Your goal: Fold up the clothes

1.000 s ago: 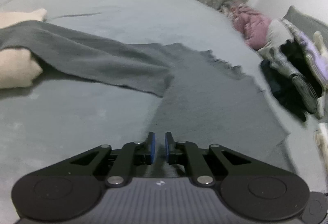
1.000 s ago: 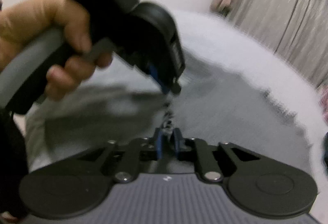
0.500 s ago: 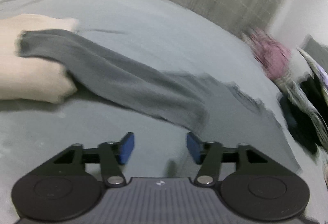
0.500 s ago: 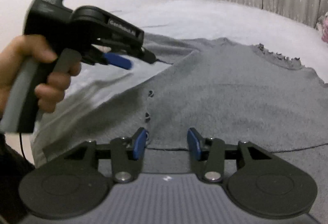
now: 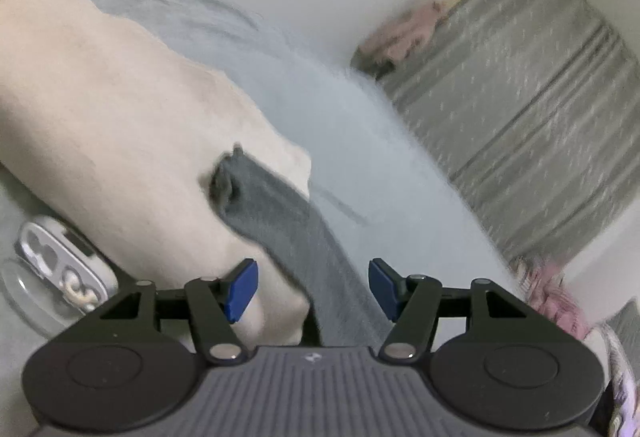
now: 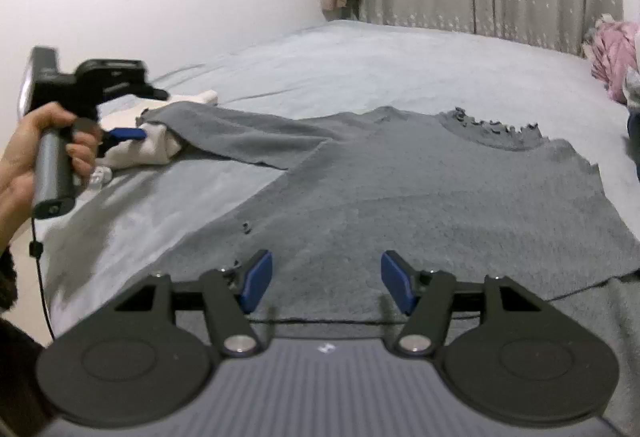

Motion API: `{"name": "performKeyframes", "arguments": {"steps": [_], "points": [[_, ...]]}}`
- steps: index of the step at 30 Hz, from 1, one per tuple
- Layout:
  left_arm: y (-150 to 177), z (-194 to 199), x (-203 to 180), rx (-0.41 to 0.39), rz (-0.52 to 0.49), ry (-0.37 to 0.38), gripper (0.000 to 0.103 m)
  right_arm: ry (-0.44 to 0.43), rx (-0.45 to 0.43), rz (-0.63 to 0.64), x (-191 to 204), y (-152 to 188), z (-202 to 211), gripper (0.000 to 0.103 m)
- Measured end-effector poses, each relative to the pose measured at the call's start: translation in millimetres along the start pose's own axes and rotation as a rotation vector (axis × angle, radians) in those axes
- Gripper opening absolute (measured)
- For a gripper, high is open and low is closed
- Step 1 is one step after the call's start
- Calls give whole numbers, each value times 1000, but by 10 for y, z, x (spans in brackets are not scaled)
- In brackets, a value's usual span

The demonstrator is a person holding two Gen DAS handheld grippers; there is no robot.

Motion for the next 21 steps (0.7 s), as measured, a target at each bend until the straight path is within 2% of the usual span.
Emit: {"name": "performKeyframes", "arguments": {"steps": [2,3,6,7,9,10,12,15,19,21], "points": [[-64,25,-23,-40,-20,-4,63,2,-2,-13,-17,-17,-24,65],[-104,-13,-2,-58,-53,-44,65,2,-4,-19,-20,-31,-47,65],[-101,-247,148,-32,-74,-113,65,-2,-5,-46,-46,-30,-69,65],[-84,-333,204,-19,-70,-126,63,-3,-5,-55,-55,-28,-74,65],[-98,-390,262,-43,-75,-127,51,2,-2,-66,-79,-12,-81,65],[-106,-395,251,-58,-88,-120,48,5,0,-71,-91,-2,-84,65],[-91,-413,200,-66,-118,-86,26,12,3,-77,-118,20,-70,65],[-54,-467,167,-72,-128,-56,4,24,-2,-81,-168,35,2,65],[-35,-396,68,-105,-120,14,0,43,-19,-89,-245,22,105,65],[-17,-265,-179,-133,-170,92,0,49,-31,-101,-287,0,164,66]]}}
Point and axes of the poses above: each gripper's, at about its wrist camera, not at the fingertips, and z roughly against the way its jaws point, x to its left, y to its underside, the point moved 10 cm from there along -z, roughly the way its jaws point, and after that the axes turned 6 degrees about -z, right-handed, at the moved point
